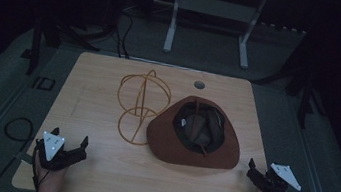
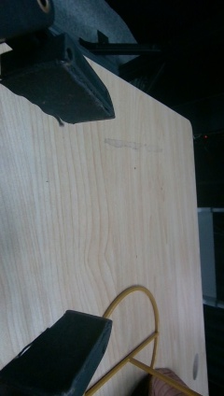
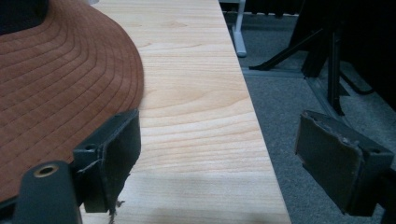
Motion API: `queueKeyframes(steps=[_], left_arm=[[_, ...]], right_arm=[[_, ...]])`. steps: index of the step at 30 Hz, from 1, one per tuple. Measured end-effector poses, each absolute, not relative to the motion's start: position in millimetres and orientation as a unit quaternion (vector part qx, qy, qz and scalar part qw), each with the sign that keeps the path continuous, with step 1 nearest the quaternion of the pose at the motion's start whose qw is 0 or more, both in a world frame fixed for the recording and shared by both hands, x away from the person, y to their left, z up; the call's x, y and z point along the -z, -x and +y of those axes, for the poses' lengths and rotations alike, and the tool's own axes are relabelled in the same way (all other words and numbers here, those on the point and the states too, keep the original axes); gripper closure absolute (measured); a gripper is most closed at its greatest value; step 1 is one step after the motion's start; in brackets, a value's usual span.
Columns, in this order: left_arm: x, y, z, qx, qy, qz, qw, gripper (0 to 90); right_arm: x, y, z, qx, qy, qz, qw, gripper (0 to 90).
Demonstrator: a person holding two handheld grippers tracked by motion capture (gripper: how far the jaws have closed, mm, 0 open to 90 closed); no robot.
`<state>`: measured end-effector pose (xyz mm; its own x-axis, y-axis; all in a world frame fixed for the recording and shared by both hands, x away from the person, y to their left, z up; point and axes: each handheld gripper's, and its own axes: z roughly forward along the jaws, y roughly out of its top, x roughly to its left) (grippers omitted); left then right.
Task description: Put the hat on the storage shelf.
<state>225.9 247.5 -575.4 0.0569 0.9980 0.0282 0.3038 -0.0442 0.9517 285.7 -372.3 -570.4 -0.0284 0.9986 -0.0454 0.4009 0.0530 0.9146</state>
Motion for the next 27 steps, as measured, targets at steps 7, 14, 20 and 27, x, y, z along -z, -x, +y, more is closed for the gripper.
queueKeyframes(steps=[7,14,20,27], left_arm=[[576,-226,243,-0.406,-0.604,0.553,0.406,3.3],[575,-227,240,-0.405,-0.603,0.559,0.4,3.3],[572,-227,235,-0.4,-0.614,0.547,0.405,3.3],[568,-226,230,-0.353,-0.626,0.546,0.43,4.1]], right_arm=[[570,-290,-373,-0.365,-0.583,0.624,0.37,14.4],[563,-294,-366,-0.347,-0.581,0.655,0.336,14.7],[550,-296,-359,-0.335,-0.579,0.665,0.331,16.7],[540,-305,-354,-0.34,-0.572,0.684,0.299,15.7]])
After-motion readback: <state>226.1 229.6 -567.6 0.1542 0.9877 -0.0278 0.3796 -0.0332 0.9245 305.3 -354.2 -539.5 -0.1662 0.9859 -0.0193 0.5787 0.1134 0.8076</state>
